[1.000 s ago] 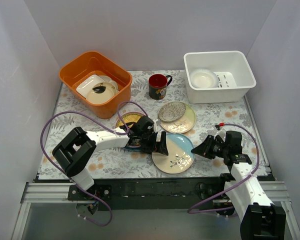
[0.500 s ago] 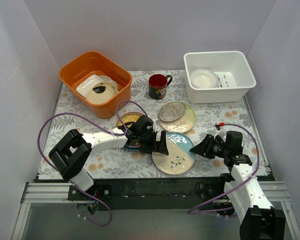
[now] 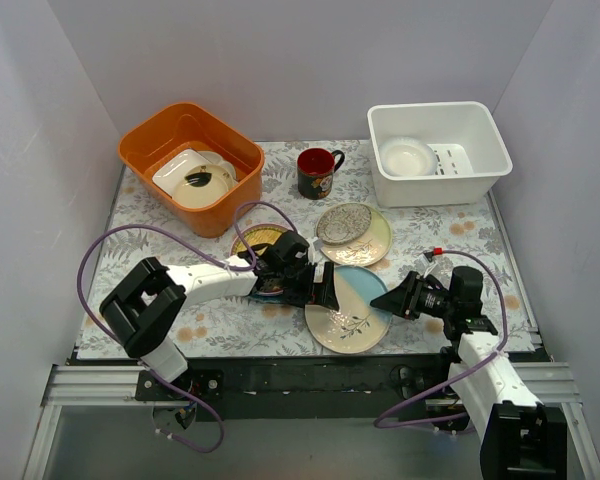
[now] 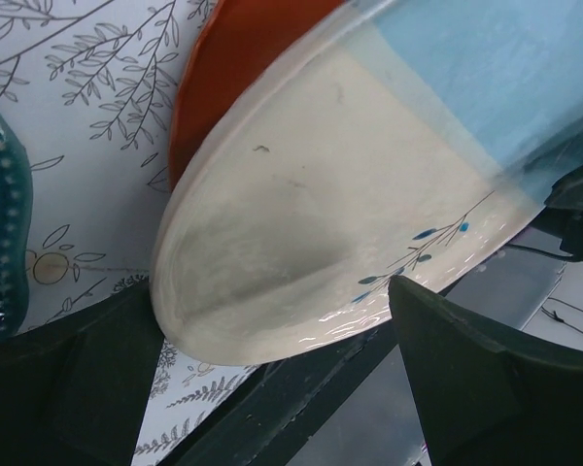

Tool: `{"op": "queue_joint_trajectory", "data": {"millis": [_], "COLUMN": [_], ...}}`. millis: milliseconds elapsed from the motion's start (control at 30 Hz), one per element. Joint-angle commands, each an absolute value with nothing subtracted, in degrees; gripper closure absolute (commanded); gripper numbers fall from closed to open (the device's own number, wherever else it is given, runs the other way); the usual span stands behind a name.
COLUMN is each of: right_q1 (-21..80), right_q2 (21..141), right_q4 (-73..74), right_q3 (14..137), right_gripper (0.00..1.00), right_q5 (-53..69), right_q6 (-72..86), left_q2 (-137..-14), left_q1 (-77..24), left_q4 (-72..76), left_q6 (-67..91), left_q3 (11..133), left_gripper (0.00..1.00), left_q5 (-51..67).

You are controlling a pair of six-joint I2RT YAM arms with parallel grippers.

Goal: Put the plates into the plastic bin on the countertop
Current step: Pick up the plate at the center of the board.

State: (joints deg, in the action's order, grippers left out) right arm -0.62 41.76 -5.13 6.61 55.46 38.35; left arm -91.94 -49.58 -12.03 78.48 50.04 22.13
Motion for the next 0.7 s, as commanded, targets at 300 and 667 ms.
{"op": "queue_joint_trajectory", "data": {"millis": [300,667], "right_q1": [-0.09,-0.09], "right_q2": [46.14,47.02], "right_q4": [-1.34,-1.05], "right_q3": [13.26,13.80], "right_gripper": [0.76,0.99], "right_q5": [62.84,62.75], "right_q6": [29.80,28.12], "left_q2": [-92.20,-92.11], "left_q1": [-50.71,-50.71], "left_q4": [-6.68,-7.38], "left_q6": [78.84,78.05], "left_q3": [55.72,55.90], "left_gripper": [0.08,0.05], "left_q5": [26.81,26.81]}}
